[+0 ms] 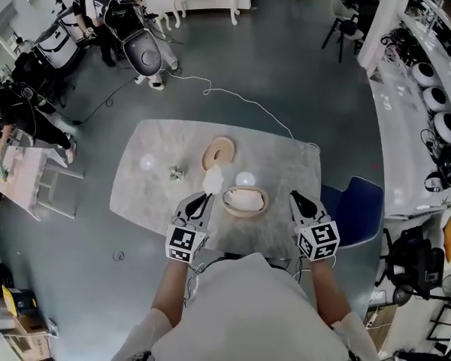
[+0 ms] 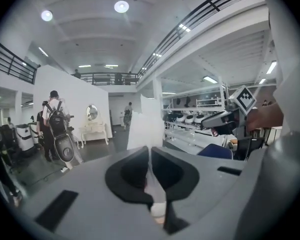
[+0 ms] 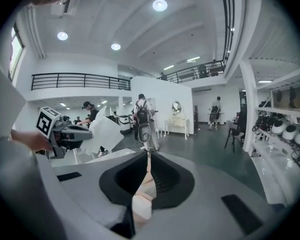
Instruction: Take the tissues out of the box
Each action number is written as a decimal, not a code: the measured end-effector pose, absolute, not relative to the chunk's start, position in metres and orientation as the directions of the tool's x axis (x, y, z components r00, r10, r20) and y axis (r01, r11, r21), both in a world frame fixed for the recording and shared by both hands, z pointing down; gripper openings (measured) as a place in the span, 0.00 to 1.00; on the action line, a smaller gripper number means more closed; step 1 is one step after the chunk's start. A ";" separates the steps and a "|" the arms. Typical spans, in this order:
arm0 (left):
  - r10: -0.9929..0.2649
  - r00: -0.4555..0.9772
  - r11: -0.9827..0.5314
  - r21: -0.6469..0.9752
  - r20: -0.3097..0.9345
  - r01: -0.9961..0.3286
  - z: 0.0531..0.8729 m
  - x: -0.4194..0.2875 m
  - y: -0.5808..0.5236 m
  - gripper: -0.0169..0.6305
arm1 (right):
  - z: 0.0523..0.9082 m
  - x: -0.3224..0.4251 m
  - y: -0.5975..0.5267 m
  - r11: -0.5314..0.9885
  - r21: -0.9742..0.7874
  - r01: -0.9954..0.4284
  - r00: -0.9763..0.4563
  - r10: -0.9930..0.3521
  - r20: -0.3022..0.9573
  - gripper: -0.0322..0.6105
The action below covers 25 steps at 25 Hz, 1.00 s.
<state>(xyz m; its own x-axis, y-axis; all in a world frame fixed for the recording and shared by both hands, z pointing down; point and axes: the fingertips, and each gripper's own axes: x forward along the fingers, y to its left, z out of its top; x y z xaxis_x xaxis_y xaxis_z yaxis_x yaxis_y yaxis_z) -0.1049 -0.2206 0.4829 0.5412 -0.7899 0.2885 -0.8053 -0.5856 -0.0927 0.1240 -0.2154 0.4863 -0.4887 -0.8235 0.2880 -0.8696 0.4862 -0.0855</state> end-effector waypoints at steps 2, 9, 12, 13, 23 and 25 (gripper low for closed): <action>-0.809 0.523 -0.563 -0.095 0.270 -0.821 0.475 -0.111 -0.221 0.06 | 0.476 0.125 -0.217 0.488 -0.086 -0.869 -0.492 -0.828 0.269 0.12; -0.850 0.483 -0.512 -0.109 0.210 -0.852 0.450 -0.131 -0.221 0.06 | 0.452 0.123 -0.226 0.492 -0.042 -0.869 -0.489 -0.847 0.206 0.12; -0.857 0.477 -0.502 -0.107 0.195 -0.858 0.442 -0.138 -0.218 0.06 | 0.445 0.117 -0.224 0.499 -0.023 -0.866 -0.495 -0.850 0.182 0.12; -0.859 0.474 -0.499 -0.107 0.192 -0.860 0.440 -0.141 -0.218 0.06 | 0.443 0.114 -0.225 0.503 -0.022 -0.864 -0.498 -0.848 0.179 0.12; -0.864 0.470 -0.492 -0.101 0.181 -0.865 0.435 -0.148 -0.221 0.06 | 0.439 0.102 -0.229 0.516 -0.017 -0.857 -0.510 -0.841 0.182 0.12; -0.866 0.467 -0.488 -0.094 0.181 -0.868 0.438 -0.150 -0.221 0.06 | 0.440 0.101 -0.228 0.515 -0.016 -0.857 -0.509 -0.842 0.181 0.12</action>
<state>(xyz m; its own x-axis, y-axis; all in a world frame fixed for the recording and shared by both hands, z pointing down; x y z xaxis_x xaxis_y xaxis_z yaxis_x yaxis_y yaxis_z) -0.1505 -0.2213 0.4375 0.4667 -0.8658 0.1806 -0.8680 -0.4875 -0.0939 0.1006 -0.2281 0.4396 -0.5087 -0.8416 0.1814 -0.8572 0.5147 -0.0161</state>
